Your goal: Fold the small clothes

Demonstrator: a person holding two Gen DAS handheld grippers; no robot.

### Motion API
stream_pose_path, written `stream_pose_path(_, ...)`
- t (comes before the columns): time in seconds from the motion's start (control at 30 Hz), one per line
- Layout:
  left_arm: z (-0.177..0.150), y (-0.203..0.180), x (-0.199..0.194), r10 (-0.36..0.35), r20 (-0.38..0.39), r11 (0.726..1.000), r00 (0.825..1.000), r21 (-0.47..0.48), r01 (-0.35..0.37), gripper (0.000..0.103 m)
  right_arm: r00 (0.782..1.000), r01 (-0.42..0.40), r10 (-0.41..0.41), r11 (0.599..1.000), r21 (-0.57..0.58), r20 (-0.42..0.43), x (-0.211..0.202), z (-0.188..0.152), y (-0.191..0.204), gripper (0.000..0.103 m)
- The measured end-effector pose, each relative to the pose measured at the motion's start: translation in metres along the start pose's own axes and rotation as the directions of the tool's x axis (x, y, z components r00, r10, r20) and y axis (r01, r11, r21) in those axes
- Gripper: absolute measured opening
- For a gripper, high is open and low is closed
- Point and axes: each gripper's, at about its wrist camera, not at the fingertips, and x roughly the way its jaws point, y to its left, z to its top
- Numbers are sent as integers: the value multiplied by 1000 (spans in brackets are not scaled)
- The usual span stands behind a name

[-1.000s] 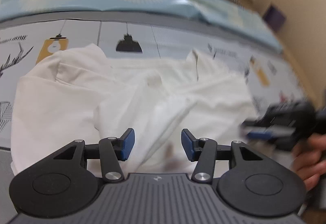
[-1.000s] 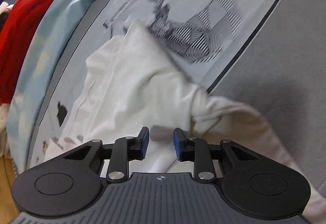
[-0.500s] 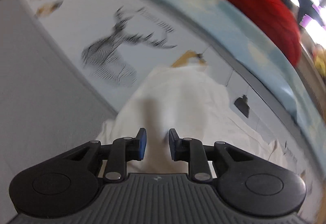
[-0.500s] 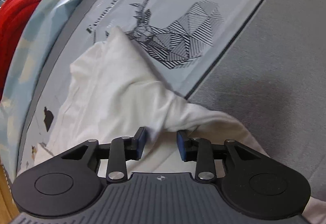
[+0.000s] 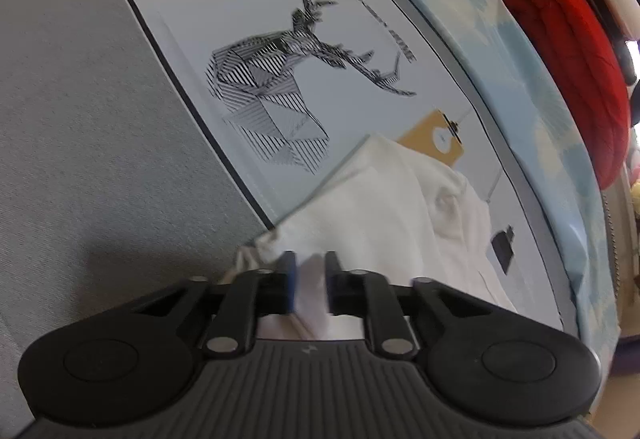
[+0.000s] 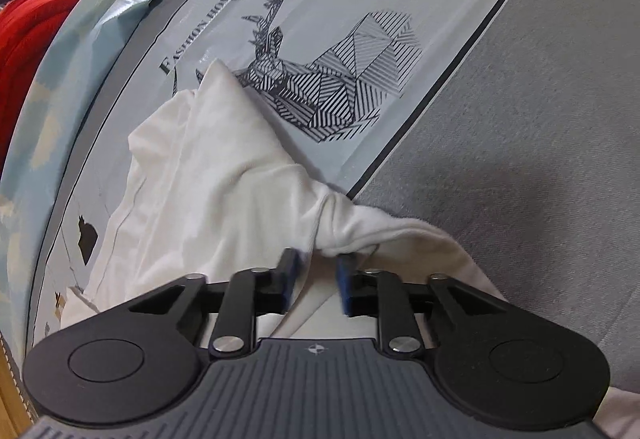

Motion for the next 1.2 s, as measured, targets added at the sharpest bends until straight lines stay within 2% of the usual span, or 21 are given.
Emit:
stream_pose_path(0.03,1,-1,-2,9,19,1000,1000,10,-9,0,1000,-1,1,1000,13,-3,0,0,-1,13)
stream_pose_path(0.07,1,-2,-7,18,48,999,999,26,-19,0,1000,-4,4,1000,29,-7,0,1,-3,1)
stream_pose_path(0.13,1,-11,-22,19,123,997,992,71,-28,0,1000,7,-7,998,58,-1,-2,1,-8,0)
stream_pose_path(0.17,0,-17,-31,-3,172,994,985,111,-17,0,1000,17,-19,997,80,21,-5,1,-12,0)
stream_pose_path(0.23,-2,-31,-45,-46,232,980,972,199,-2,0,993,61,-73,989,133,92,-18,2,-20,0)
stream_pose_path(0.27,-2,-34,-47,-40,239,977,970,215,-12,0,988,71,-90,987,147,126,-25,3,-22,0)
stream_pose_path(0.33,2,-28,-40,-13,194,984,981,179,-23,1,986,71,-93,985,156,140,-31,7,-25,0)
stream_pose_path(0.43,14,-10,-13,-21,54,995,998,97,15,21,982,55,-76,990,128,172,-35,5,-23,1)
stream_pose_path(0.5,21,-8,-1,-38,2,991,999,127,38,33,982,28,-43,996,86,184,-37,6,-16,3)
stream_pose_path(0.6,26,-9,8,-33,3,980,999,195,31,34,986,-40,39,999,5,160,-34,6,-4,10)
stream_pose_path(0.7,28,-10,13,-6,23,972,1000,235,0,35,985,-32,43,997,-69,169,-35,5,7,16)
stream_pose_path(0.77,29,-14,18,-39,-5,967,999,253,39,35,989,-49,65,991,-122,134,-32,5,14,21)
stream_pose_path(0.83,26,-21,15,-46,-4,954,999,295,46,0,994,-64,79,981,-185,80,-24,5,23,27)
stream_pose_path(0.87,25,-24,8,-35,27,951,999,308,24,0,995,-69,81,978,-199,54,-19,5,24,28)
stream_pose_path(0.9,24,-26,-5,-26,95,953,995,304,-4,0,996,-72,80,978,-196,34,-15,4,24,28)
stream_pose_path(0.93,24,-26,-23,-22,184,959,983,281,-31,0,997,-70,75,981,-179,20,-11,3,22,28)
stream_pose_path(1.0,24,-25,-39,2,254,966,967,248,-67,0,999,-48,51,989,-142,16,-6,4,18,28)
stream_pose_path(1.03,23,-24,-38,36,247,968,968,232,-95,0,999,-33,37,992,-125,28,-6,4,16,28)
stream_pose_path(1.13,23,-13,-16,121,96,972,988,191,-138,1,998,26,-21,995,-95,58,-3,8,10,24)
stream_pose_path(1.17,23,-11,-20,117,106,975,987,175,-135,1,997,48,-42,995,-86,66,-3,7,7,23)
stream_pose_path(1.2,23,-13,-29,99,149,974,984,189,-127,3,996,65,-60,995,-75,73,-3,8,4,20)
